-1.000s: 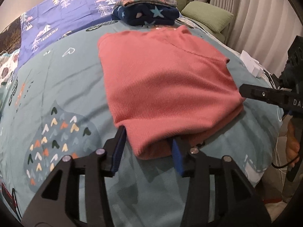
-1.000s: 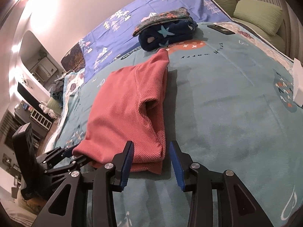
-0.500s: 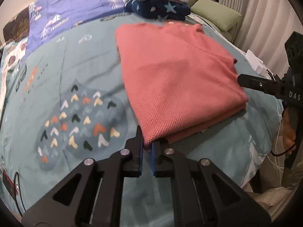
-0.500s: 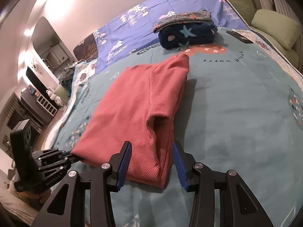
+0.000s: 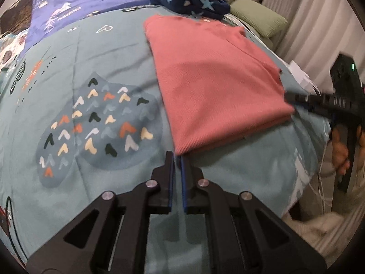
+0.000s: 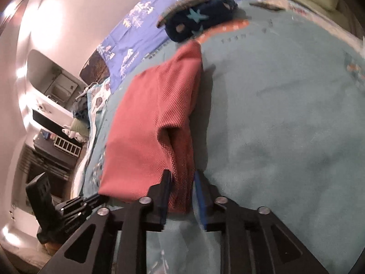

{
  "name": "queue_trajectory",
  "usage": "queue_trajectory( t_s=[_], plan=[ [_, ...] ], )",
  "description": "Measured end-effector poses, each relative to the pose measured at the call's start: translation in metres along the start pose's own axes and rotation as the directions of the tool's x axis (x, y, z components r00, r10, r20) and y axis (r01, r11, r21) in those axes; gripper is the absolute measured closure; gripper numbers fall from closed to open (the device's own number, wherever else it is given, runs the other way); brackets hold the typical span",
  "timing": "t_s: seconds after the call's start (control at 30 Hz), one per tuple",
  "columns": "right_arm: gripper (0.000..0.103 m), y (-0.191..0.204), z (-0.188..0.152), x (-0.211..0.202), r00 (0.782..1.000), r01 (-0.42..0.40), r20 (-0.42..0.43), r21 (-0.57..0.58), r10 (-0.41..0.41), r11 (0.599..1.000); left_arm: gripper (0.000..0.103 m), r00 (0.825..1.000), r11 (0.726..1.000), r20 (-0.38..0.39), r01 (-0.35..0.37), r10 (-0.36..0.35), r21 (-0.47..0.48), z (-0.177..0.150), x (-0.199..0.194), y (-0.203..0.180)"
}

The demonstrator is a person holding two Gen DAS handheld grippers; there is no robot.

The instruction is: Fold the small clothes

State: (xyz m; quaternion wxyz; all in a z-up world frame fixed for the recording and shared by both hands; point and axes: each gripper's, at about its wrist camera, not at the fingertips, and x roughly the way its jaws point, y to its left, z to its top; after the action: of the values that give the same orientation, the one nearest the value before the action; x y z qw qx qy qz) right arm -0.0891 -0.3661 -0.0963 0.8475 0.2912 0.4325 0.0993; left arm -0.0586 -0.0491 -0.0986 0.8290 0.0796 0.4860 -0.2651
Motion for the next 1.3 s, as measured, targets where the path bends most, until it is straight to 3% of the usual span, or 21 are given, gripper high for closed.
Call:
queue_trajectory(
  t_s=[0.1,0.17,0.23,0.27,0.3,0.33,0.4,0.47,0.67,0.77,0.83,0.93,1.13,1.17,1.2,1.23,1.3],
  plan=[
    [0.069,0.009,0.016,-0.015,0.997,-0.005,0.074,-0.029,0.007,1.0,0.096,0.997,0.997,0.027,0.074,-0.075,0.015,0.008,-0.019,-0.002],
    [0.052,0.014,0.026,-0.014,0.996,-0.008,0.086,-0.035,0.011,0.999,0.096,0.988,0.991,0.079,0.133,-0.134,0.019,0.018,-0.034,-0.005],
    [0.051,0.019,0.036,-0.002,0.997,0.013,0.075,-0.052,-0.009,0.999,0.096,0.976,0.985,0.13,0.168,-0.172,0.04,0.03,-0.04,-0.01],
    [0.055,0.02,0.041,0.006,0.997,0.034,0.066,-0.051,-0.03,0.998,0.096,0.974,0.985,0.144,0.169,-0.174,0.046,0.037,-0.037,-0.014],
    [0.068,0.02,0.043,0.014,0.998,0.048,0.05,-0.044,-0.046,0.998,0.096,0.976,0.985,0.135,0.166,-0.171,0.048,0.043,-0.027,-0.016],
    [0.097,0.017,0.044,0.022,0.998,0.057,0.031,-0.031,-0.056,0.998,0.096,0.98,0.986,0.11,0.16,-0.165,0.049,0.045,-0.016,-0.017],
    [0.097,0.0,0.043,0.033,0.997,0.074,0.011,0.026,-0.074,0.997,0.096,0.996,0.996,0.015,0.083,-0.084,0.038,0.041,0.018,-0.014],
    [0.096,-0.018,0.038,0.035,0.998,0.058,0.004,0.073,-0.058,0.996,0.096,0.994,0.994,0.03,0.108,-0.109,0.018,0.033,0.026,-0.003],
    [0.073,-0.021,0.056,0.013,0.997,0.045,0.053,0.047,-0.047,0.998,0.095,0.991,0.991,0.059,0.118,-0.122,0.07,0.052,0.002,-0.007],
    [0.055,-0.017,0.08,0.013,0.997,0.018,0.08,0.032,-0.021,0.999,0.084,0.983,0.988,0.118,0.13,-0.139,0.084,0.076,-0.006,-0.005],
    [0.051,-0.021,0.098,0.022,0.997,-0.022,0.076,0.032,0.02,0.999,0.067,0.983,0.991,0.148,0.096,-0.109,0.088,0.092,-0.001,-0.002],
    [0.05,-0.03,0.122,0.041,0.997,-0.056,0.058,0.079,0.052,0.995,0.062,0.985,0.995,0.163,0.035,-0.049,0.09,0.114,0.015,0.006],
    [0.048,-0.036,0.147,0.073,0.995,-0.091,0.043,0.101,0.087,0.991,0.052,0.992,0.999,0.123,0.021,-0.025,0.034,0.155,0.058,0.033],
    [0.056,-0.036,0.148,0.076,0.995,-0.09,0.051,0.096,0.086,0.991,0.051,0.993,0.999,0.113,0.03,-0.033,0.024,0.162,0.065,0.037],
    [0.071,-0.034,0.149,0.078,0.995,-0.077,0.063,0.078,0.073,0.994,0.048,0.993,0.999,0.105,0.046,-0.047,0.012,0.17,0.072,0.041],
    [0.098,-0.03,0.15,0.081,0.996,-0.064,0.068,0.05,0.061,0.997,0.048,0.993,0.998,0.1,0.057,-0.057,0.003,0.177,0.079,0.042],
    [0.098,-0.026,0.151,0.08,0.994,-0.065,0.084,0.022,0.063,0.998,0.048,0.993,0.997,0.099,0.07,-0.069,-0.012,0.187,0.085,0.044]
  ],
)
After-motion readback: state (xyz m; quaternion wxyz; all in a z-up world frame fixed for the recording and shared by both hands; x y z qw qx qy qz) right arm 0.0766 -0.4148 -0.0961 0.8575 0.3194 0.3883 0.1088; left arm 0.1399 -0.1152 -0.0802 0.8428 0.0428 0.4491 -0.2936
